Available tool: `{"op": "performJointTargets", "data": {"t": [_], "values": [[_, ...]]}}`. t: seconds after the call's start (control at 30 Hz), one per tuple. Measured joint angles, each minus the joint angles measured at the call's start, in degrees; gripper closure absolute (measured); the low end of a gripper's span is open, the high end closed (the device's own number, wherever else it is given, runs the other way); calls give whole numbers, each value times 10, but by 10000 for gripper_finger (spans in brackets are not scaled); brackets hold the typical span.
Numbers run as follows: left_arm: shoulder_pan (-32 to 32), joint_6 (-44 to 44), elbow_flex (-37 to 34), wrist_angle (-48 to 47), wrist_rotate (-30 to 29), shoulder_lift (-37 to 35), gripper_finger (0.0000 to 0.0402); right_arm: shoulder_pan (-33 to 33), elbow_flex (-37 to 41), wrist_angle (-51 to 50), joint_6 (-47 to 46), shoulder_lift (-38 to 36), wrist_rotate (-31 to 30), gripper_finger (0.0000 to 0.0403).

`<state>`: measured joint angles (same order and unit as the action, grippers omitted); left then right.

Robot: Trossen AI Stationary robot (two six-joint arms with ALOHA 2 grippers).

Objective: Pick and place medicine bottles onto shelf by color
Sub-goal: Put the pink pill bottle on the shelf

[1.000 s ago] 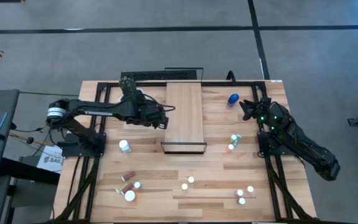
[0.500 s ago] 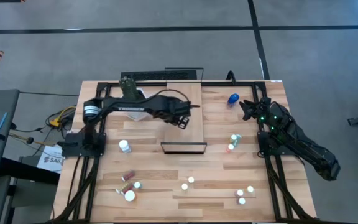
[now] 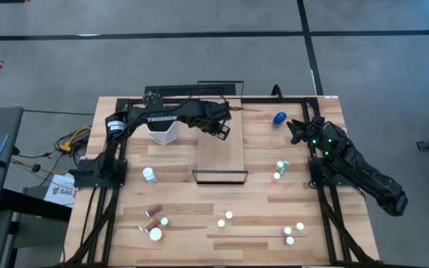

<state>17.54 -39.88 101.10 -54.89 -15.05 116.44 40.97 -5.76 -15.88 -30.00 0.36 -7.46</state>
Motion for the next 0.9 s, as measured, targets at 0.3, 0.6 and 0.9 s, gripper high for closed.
{"op": "performJointTargets", "data": {"t": [0.3,0.6,0.9], "values": [[68,66,0,36,11,0,301,0,0,0,0,0,0,193],[117,88,0,48,35,17,301,0,0,0,0,0,0,193],[123,108,4,64,28,27,301,0,0,-1,0,0,0,193]]}}
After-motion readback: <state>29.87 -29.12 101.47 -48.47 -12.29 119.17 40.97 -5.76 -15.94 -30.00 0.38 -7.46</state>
